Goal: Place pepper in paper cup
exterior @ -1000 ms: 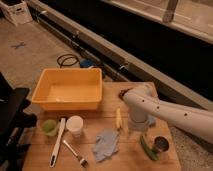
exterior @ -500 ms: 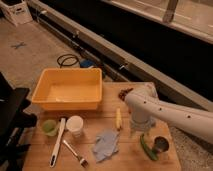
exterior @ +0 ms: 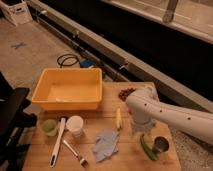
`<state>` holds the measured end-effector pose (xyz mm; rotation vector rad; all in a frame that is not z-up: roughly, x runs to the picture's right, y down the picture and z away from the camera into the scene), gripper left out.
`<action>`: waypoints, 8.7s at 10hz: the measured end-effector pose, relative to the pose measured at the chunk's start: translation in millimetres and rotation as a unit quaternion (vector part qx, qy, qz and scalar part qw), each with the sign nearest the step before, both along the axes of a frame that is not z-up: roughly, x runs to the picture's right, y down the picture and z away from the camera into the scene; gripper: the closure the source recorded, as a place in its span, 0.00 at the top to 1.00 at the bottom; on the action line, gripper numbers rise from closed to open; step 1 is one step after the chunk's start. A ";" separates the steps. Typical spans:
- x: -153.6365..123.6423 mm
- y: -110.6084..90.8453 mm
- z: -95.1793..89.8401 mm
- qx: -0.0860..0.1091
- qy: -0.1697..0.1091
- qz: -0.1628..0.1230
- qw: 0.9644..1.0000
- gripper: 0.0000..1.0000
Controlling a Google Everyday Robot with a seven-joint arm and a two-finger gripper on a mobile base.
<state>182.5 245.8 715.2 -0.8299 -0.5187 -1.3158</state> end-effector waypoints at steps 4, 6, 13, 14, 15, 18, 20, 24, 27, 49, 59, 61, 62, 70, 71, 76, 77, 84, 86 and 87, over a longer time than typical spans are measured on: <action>6.1 9.3 19.2 0.004 -0.026 0.006 1.000 0.61; 7.2 13.3 31.2 0.001 -0.040 0.011 0.999 0.61; 16.3 40.0 63.6 -0.039 -0.076 0.029 0.996 0.55; 15.0 41.0 64.4 -0.045 -0.079 0.024 0.996 0.43; 14.8 41.4 64.6 -0.048 -0.081 0.022 0.995 0.34; 16.1 42.0 63.7 -0.053 -0.082 0.019 0.995 0.06; 16.4 41.5 63.6 -0.054 -0.077 0.021 0.995 0.00; 9.8 -12.2 50.7 -0.014 -0.003 0.037 0.999 0.00; 4.9 -75.5 60.8 0.018 0.036 0.090 0.995 0.00; -187.8 -250.3 72.7 0.109 -0.116 0.113 0.981 0.00; -338.6 -212.7 17.5 0.113 -0.345 0.063 0.930 0.00; -347.4 -191.1 9.4 0.088 -0.386 0.032 0.918 0.00; -346.4 -187.5 7.8 0.082 -0.391 0.024 0.916 0.00; -357.4 -182.5 4.9 0.099 -0.389 0.006 0.916 0.00; -367.3 -179.6 2.6 0.106 -0.392 0.001 0.914 0.00; -384.8 -165.0 6.9 0.129 -0.411 -0.018 0.903 0.00; -382.0 -161.9 10.5 0.133 -0.413 -0.018 0.901 0.00; -369.8 -137.0 27.1 0.145 -0.427 0.009 0.892 0.51; -366.5 -133.9 27.0 0.146 -0.431 0.016 0.891 0.63; -363.7 -133.2 26.9 0.147 -0.431 0.020 0.890 0.63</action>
